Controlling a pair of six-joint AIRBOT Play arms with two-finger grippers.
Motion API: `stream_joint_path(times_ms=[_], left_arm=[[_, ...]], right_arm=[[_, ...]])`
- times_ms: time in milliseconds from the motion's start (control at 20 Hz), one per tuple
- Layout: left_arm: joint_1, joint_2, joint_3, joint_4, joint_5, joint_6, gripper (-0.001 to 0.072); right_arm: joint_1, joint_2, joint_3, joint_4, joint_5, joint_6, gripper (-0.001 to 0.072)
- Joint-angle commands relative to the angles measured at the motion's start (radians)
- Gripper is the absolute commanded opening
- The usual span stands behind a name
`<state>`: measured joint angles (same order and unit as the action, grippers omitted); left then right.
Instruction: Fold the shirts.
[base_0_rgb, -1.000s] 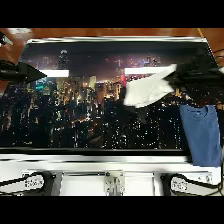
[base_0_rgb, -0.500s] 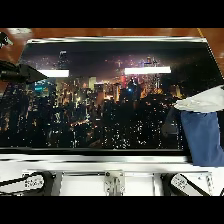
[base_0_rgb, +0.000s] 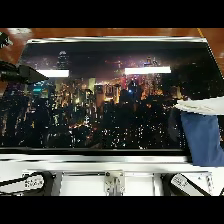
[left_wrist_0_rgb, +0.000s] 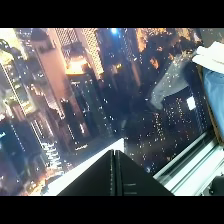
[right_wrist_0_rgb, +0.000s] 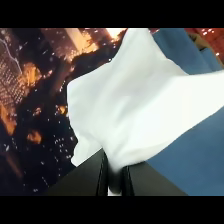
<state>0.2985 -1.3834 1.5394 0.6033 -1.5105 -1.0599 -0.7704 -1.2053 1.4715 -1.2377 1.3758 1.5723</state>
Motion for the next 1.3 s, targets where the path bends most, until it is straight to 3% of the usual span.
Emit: stream_joint_path(times_ms=[0, 300, 450, 950, 1250], left_arm=[[-0.003, 0.000, 0.000, 0.000, -0.001, -0.004, 0.0042], [-0.029, 0.000, 0.000, 0.000, 0.003, -0.019, 0.0042], [-0.040, 0.000, 0.000, 0.000, 0.010, -0.019, 0.0042], [-0.042, 0.000, 0.000, 0.000, 0.007, -0.019, 0.0042], [-0.042, 0.000, 0.000, 0.000, 0.006, -0.018, 0.0042]], right_arm=[[-0.001, -0.041, 0.001, 0.093, -0.129, 0.020, 0.0072], [-0.001, -0.131, 0.002, 0.613, -0.393, -0.105, 0.0073], [-0.002, -0.134, 0.002, 0.648, -0.409, -0.119, 0.0073], [-0.002, -0.100, 0.002, 0.158, -0.017, -0.200, 0.0073], [-0.002, -0.071, 0.001, -0.240, 0.262, -0.074, 0.0073]])
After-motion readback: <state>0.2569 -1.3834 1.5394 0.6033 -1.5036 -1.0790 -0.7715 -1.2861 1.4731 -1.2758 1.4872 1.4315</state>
